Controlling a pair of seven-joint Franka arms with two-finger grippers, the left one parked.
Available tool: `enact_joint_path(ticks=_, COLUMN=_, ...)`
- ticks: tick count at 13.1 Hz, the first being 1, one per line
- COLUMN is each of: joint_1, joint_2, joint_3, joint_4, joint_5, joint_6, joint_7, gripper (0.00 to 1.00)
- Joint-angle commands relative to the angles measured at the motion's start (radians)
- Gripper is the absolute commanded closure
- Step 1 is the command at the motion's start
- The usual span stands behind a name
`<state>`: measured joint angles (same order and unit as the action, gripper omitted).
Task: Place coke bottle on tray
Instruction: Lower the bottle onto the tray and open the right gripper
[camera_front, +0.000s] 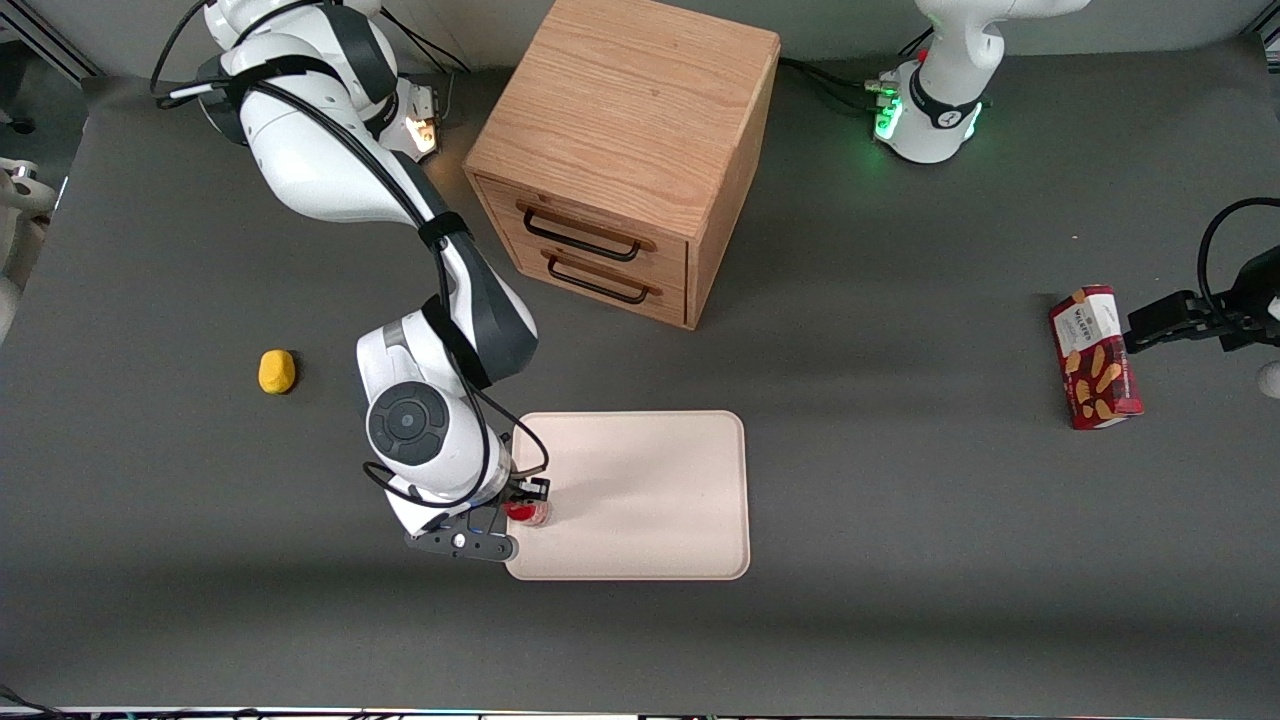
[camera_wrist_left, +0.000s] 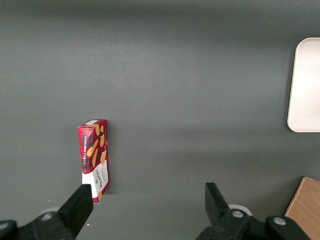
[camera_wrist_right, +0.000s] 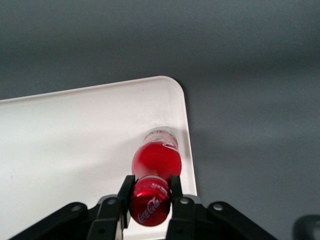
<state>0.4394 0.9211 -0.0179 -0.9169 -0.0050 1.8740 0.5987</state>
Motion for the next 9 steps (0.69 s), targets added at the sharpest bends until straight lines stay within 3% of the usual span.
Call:
enact_joint_path(ticks=1, joint_1=0.001, joint_2=-0.022, joint_3=0.003, joint_4=-0.022, joint_5=-0.006, joint_6=0.014, joint_7=0.044, gripper=0.16)
enact_joint_path(ticks=2, joint_1=0.001, joint_2=-0.022, joint_3=0.003, joint_4=-0.022, joint_5=-0.006, joint_6=0.014, joint_7=0.047, gripper=0.02)
enact_joint_path(ticks=5, joint_1=0.002, joint_2=-0.048, joint_3=0.003, joint_4=-0.019, joint_5=-0.007, joint_6=-0.007, joint_7=0.044, gripper=0.0)
enact_joint_path(ticks=9, joint_1=0.002, joint_2=-0.18, joint_3=0.009, joint_4=-0.005, joint_5=-0.012, joint_6=-0.283, joint_7=0.044, gripper=0.0)
